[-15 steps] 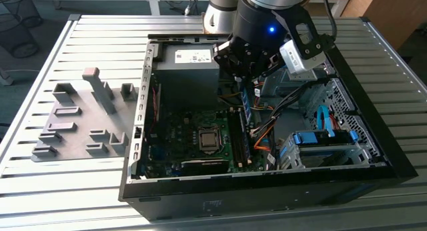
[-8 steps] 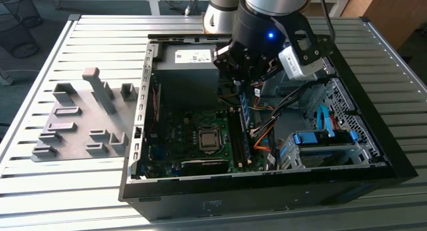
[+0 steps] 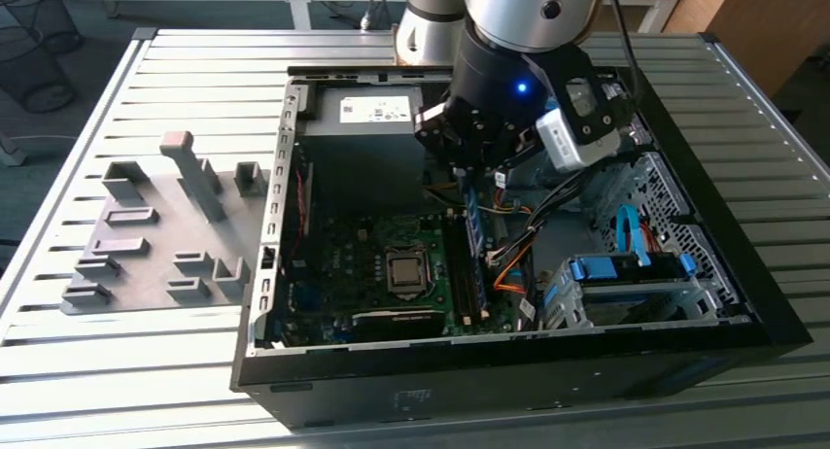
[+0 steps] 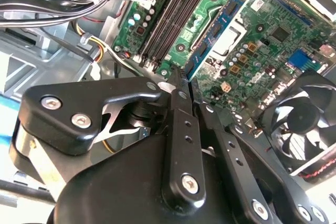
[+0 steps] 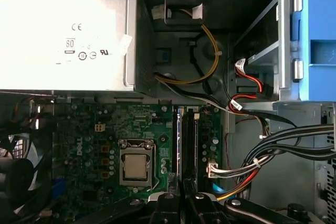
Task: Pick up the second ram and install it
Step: 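Insert the second ram into the second slot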
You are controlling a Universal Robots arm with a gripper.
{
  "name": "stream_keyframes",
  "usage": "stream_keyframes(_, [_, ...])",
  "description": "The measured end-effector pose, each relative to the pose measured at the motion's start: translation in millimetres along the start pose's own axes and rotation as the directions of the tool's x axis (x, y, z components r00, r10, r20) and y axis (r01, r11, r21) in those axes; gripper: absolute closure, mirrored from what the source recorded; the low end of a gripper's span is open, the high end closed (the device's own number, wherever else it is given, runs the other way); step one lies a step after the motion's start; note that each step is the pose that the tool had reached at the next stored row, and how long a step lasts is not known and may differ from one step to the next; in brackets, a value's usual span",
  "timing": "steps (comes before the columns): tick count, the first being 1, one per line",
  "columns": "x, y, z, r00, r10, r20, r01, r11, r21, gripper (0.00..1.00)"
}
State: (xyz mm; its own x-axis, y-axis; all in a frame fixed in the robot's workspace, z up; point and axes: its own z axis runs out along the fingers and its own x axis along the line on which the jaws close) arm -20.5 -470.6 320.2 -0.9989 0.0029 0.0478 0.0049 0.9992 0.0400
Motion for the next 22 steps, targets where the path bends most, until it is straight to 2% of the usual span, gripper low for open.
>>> stream_keyframes(4, [-0.3, -1.1, 4.0, 1.0000, 0.000, -0.0003, 0.000, 1.0000, 0.0003, 0.86])
stream_keyframes(16, [-0.4, -1.2, 4.9, 1.0000, 0.000, -0.0002, 0.000, 1.0000, 0.0000, 0.86])
stream_keyframes(22, [-0.6, -4.7, 7.4, 1.0000, 0.000, -0.0039, 0.000, 1.0000, 0.0001, 0.86])
